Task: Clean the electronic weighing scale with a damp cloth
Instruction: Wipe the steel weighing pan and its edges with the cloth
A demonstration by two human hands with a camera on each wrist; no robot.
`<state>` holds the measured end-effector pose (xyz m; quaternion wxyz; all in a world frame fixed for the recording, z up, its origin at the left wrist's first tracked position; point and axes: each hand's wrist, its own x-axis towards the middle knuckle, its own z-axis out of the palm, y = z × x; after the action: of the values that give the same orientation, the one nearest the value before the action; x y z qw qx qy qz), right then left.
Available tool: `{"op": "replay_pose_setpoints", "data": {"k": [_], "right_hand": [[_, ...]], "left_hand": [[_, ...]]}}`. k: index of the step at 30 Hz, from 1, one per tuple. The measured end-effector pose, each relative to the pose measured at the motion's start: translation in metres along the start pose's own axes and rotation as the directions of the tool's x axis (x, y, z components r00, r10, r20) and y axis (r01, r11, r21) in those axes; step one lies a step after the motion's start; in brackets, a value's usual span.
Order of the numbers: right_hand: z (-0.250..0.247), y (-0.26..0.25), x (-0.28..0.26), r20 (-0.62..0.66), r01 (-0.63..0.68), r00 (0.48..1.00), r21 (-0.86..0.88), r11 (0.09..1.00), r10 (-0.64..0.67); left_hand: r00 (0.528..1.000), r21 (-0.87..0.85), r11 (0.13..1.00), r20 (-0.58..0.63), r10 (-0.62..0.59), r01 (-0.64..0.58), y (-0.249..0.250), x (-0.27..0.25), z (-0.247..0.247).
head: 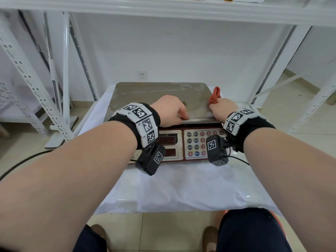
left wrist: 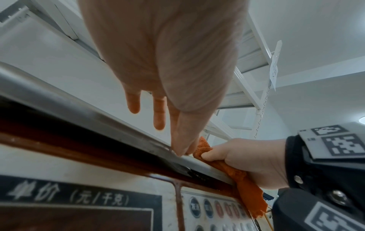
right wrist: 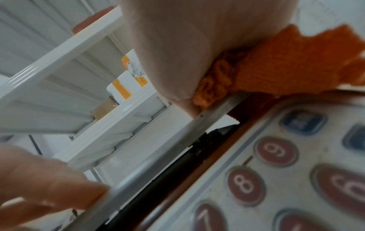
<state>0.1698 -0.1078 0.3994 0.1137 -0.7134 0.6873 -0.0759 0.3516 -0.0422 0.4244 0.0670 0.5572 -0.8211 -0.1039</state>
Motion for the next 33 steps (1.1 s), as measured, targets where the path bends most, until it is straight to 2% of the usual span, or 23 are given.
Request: {"op": "replay_pose_setpoints", "data": {"k": [4, 10, 15, 18, 24, 26, 29, 31, 33], "right_hand": [[0.004, 0.001, -0.008, -0.004, 0.081, 0.997, 0.053, 0.995, -0.081], [0.001, 0.017, -0.031, 0.012, 0.184, 0.98, 0.321, 0.929, -0.199], [0.004, 0.035, -0.04, -0.062, 0.267, 0.963, 0.33, 0.905, -0.261], [0.003, 0.037, -0.049, -0.076, 0.297, 0.955, 0.281, 0.913, -0.287], [0.014, 0.023, -0.062, -0.066, 0.365, 0.929, -0.01, 0.931, -0.365], [0.019, 0.015, -0.067, -0.052, 0.417, 0.907, -0.04, 0.908, -0.419], [0.023, -0.005, -0.075, -0.021, 0.545, 0.837, -0.061, 0.836, -0.547], [0.022, -0.012, -0.078, -0.008, 0.559, 0.828, -0.059, 0.827, -0.561], [0.017, -0.008, -0.079, -0.031, 0.542, 0.84, -0.007, 0.841, -0.542]], "left_hand": [[1.0, 0.026, 1.0, 0.007, -0.011, 0.01, -0.003, 0.002, 0.001], [0.999, 0.002, 0.999, -0.018, -0.038, 0.038, -0.003, 0.003, 0.006], [0.997, 0.032, 0.996, -0.018, -0.078, 0.078, -0.007, 0.003, 0.015], [0.997, 0.085, 0.993, -0.005, -0.077, 0.077, -0.005, 0.003, 0.014], [0.997, 0.052, 0.996, -0.027, -0.073, 0.074, -0.005, 0.001, 0.019], [0.992, 0.027, 0.997, -0.106, -0.072, 0.076, -0.003, 0.0, 0.02], [0.966, 0.015, 1.0, -0.26, 0.007, -0.003, 0.004, -0.003, 0.018], [0.966, 0.026, 0.998, -0.251, 0.058, -0.053, 0.009, -0.005, 0.016], [0.971, 0.044, 0.998, -0.23, 0.059, -0.05, 0.012, -0.008, 0.013]]}}
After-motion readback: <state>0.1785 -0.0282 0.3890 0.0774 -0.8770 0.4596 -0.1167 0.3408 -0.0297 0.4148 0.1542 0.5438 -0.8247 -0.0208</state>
